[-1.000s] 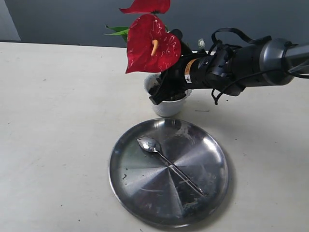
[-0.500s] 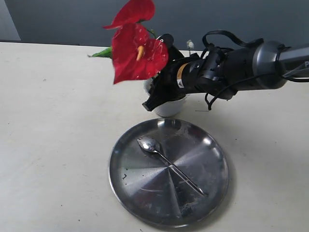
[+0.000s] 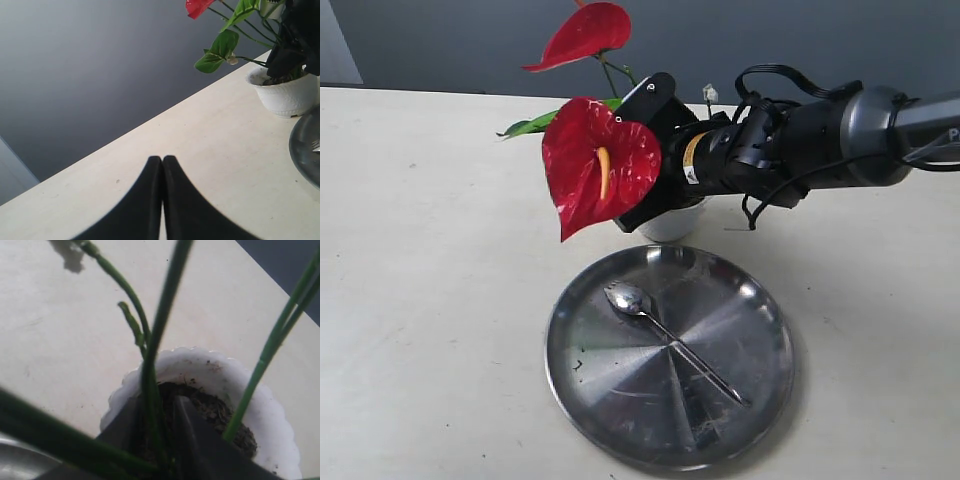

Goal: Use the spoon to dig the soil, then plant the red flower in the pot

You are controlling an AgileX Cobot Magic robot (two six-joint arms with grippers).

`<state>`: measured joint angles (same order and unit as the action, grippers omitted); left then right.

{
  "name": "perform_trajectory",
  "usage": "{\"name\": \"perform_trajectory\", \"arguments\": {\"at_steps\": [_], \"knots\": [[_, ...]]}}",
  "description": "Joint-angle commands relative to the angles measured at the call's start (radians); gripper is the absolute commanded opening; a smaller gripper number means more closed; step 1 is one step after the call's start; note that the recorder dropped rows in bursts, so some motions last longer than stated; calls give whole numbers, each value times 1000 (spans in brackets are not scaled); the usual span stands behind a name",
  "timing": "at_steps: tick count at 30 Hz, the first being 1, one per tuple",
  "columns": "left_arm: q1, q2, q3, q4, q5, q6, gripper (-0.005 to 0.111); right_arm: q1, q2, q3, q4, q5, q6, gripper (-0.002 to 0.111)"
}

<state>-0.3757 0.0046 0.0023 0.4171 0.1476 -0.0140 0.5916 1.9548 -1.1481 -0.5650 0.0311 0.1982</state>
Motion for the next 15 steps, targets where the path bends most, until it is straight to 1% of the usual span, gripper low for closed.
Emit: {"name": "perform_trajectory", "arguments": {"at_steps": [1,7,10,13,15], "knots": [[-7,-5,-2,-8,-12,-6,1,-3,24,29,18,115,15,23],[-7,-5,-2,-8,-12,-6,1,-3,24,29,18,115,15,24],[-7,-5,-2,-8,-12,-6,1,-3,24,29,18,115,15,32],[-7,-5,-2,-8,-12,-6,1,-3,24,29,18,123,15,46],[-7,-5,-2,-8,-12,-6,1,-3,24,29,18,131,15,49]]}}
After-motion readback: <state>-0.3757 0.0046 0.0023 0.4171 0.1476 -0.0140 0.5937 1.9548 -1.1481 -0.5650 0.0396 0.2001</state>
